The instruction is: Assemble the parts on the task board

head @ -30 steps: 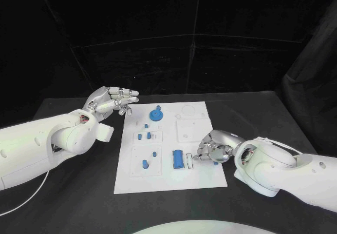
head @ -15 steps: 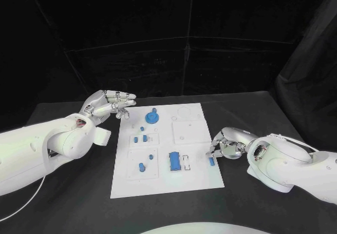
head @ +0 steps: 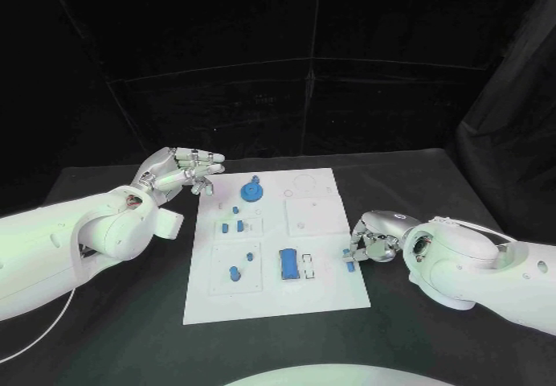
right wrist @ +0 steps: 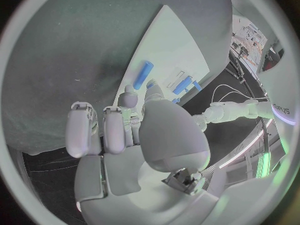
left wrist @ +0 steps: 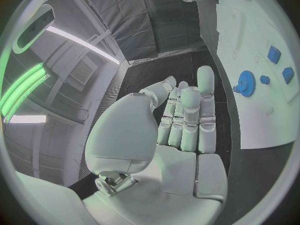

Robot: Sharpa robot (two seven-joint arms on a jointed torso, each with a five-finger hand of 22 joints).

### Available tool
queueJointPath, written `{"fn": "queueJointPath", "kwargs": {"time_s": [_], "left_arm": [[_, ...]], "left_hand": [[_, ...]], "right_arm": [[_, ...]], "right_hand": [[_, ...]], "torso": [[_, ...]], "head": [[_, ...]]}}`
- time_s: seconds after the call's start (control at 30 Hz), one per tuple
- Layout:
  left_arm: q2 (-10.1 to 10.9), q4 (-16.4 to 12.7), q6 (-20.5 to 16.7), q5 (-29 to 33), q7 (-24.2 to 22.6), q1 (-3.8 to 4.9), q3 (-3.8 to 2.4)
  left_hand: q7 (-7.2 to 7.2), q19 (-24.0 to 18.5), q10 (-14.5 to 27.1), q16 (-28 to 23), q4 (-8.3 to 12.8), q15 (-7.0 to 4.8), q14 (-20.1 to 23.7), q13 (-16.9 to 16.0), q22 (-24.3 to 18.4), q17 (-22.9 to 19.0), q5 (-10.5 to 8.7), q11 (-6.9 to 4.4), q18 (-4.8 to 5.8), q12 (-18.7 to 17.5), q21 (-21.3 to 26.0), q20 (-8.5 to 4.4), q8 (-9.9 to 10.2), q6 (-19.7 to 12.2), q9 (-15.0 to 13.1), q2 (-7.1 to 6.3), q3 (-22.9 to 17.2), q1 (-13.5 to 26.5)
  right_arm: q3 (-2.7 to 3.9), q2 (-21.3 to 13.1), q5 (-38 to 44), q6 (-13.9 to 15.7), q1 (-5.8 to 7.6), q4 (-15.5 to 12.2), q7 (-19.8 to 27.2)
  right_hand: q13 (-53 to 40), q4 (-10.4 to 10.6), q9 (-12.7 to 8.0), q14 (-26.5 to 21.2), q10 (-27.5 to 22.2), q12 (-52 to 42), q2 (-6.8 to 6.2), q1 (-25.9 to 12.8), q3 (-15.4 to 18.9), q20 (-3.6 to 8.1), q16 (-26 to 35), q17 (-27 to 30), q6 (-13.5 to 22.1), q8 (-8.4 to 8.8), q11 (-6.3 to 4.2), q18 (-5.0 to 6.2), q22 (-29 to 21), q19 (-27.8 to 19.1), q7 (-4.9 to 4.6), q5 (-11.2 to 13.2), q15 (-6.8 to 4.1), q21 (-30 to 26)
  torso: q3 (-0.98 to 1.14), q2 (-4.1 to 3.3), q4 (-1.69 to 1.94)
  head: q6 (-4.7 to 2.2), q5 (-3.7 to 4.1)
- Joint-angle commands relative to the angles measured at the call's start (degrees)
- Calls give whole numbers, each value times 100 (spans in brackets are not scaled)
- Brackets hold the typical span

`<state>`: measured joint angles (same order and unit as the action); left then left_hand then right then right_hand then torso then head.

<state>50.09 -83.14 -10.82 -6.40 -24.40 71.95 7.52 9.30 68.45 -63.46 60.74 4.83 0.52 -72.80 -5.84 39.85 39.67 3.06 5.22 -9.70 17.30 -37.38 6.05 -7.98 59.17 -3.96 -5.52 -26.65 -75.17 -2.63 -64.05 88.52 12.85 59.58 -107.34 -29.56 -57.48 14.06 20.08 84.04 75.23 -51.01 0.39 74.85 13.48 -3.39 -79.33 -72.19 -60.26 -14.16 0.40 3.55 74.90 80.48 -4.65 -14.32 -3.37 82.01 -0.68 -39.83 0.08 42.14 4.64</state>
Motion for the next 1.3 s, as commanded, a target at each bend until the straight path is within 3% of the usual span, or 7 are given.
{"fn": "queueJointPath", "kwargs": {"time_s": [0.03,0.4,0.57,0.73,0.9,1.1,1.3], "left_arm": [[0,-4,65,20,-28,9,-2],[3,4,70,20,-22,9,4],[11,1,71,20,-22,9,5],[17,-5,69,20,-22,9,6],[27,-15,69,20,-21,9,7],[47,-26,67,20,-21,10,7],[52,-28,69,20,-24,10,7]], "left_hand": [[28,-35,34,-19,21,-9,37,-8,-7,-6,-15,1,-77,38,32,10,-18,-23,9,50,27,21],[33,-35,48,-22,23,-5,41,-8,-11,-17,-15,6,-76,43,39,12,-14,-35,11,50,34,27],[33,-35,48,-22,23,-5,41,-8,-11,-17,-15,6,-76,43,39,12,-14,-35,11,50,34,27],[33,-35,48,-22,23,-5,41,-8,-11,-17,-15,6,-76,43,39,12,-14,-35,11,50,34,27],[33,-35,51,-20,25,-4,42,-9,-12,-18,-15,6,-75,46,42,13,-14,-37,11,52,35,27],[33,-35,51,-20,25,-4,42,-9,-12,-18,-15,6,-75,46,42,13,-14,-37,11,52,35,27],[33,-35,51,-20,25,-4,42,-9,-12,-18,-15,6,-75,46,42,13,-14,-37,11,52,35,27]], "right_arm": [[-1,45,334,-396,2,30,-120],[-2,211,424,-696,-23,98,-141],[-3,288,599,-807,-44,115,-152],[-4,364,829,-902,-60,140,-164],[-4,420,959,-986,-79,142,-176],[-4,417,905,-701,-89,78,-191],[-2,344,376,24,-91,-143,-195]], "right_hand": [[9,5,9,269,7,37,-1,-17,27,18,13,10,-40,-24,-18,-34,227,26,6,7,-7,16],[20,-49,49,262,-4,68,29,133,21,38,34,30,-76,-50,-38,-31,214,14,25,-12,-26,3],[33,-261,86,262,-17,107,109,519,-90,61,43,28,-77,-54,-64,-30,211,10,46,-85,-51,-6],[77,-494,95,262,-50,191,229,939,-322,87,53,29,-61,-21,-82,-30,209,9,56,105,-69,-13],[128,-618,85,258,-85,280,261,1151,-509,93,69,39,-68,24,-86,-30,204,4,56,109,-74,-21],[140,-632,60,262,-82,315,292,1207,-726,95,67,22,-73,92,-86,-34,220,16,46,-122,-71,-16],[137,-481,33,273,-47,335,96,1062,-1113,92,54,-16,-114,194,-86,-40,256,45,40,-708,-67,3]], "torso": [[-2,0,1],[-4,3,2],[-8,9,4],[-9,10,1],[-12,12,13],[-3,6,-3],[-5,8,-1]], "head": [[16,-1],[38,-17],[40,-14],[41,-17],[38,-16],[30,-38],[29,-37]]}}
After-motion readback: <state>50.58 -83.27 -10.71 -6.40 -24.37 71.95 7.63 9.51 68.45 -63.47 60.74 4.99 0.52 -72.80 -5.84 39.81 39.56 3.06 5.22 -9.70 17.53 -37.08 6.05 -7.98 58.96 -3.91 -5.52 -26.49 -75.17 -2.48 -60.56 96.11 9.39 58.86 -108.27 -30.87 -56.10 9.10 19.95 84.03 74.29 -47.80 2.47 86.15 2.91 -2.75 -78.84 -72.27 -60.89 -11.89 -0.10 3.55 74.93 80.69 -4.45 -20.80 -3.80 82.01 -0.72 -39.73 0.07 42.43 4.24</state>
